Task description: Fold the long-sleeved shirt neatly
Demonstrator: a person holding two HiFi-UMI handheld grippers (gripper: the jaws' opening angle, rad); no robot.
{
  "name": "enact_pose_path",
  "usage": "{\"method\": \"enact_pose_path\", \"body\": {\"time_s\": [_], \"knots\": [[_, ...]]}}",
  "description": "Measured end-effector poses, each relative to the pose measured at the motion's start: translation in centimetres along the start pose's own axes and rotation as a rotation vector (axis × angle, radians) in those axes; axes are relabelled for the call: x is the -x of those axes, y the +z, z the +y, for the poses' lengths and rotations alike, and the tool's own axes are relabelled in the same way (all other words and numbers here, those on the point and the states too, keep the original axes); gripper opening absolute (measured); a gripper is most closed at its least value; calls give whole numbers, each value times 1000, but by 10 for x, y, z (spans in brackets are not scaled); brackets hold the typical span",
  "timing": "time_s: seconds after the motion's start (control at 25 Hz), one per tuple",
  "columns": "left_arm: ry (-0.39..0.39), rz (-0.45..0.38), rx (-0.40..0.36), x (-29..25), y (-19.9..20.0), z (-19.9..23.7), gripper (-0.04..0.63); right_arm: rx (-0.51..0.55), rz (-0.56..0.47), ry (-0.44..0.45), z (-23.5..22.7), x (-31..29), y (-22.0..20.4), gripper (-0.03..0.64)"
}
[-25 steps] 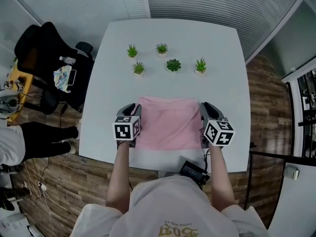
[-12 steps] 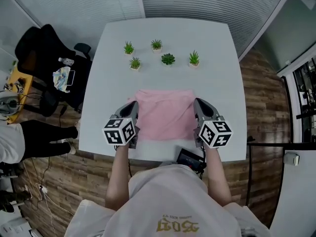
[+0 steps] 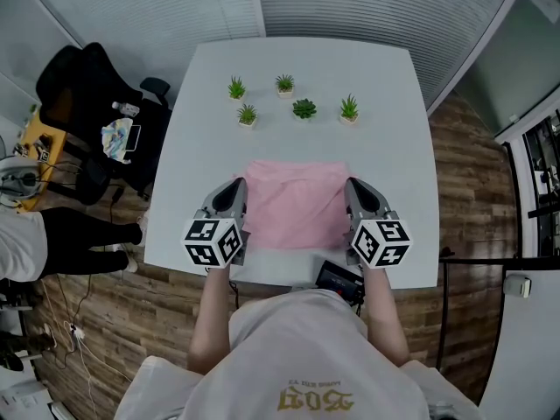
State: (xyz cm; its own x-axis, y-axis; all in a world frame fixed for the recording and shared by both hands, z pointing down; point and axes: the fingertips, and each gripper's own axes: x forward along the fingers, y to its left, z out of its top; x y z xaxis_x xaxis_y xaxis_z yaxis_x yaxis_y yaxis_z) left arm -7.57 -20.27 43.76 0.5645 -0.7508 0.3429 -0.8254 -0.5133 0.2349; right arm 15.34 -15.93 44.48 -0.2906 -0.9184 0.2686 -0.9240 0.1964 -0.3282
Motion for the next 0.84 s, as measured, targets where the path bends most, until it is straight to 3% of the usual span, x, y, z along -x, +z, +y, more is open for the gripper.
{"method": "enact_pose_path", "body": {"time_s": [0.48,0.84], "knots": [[-21,-5,-5,6,-3,0,9,3,-3,-8,5,-1,-5,9],[-34,3,-57,13,-7,3,9,35,18,58,26,-7,-13,9]]}}
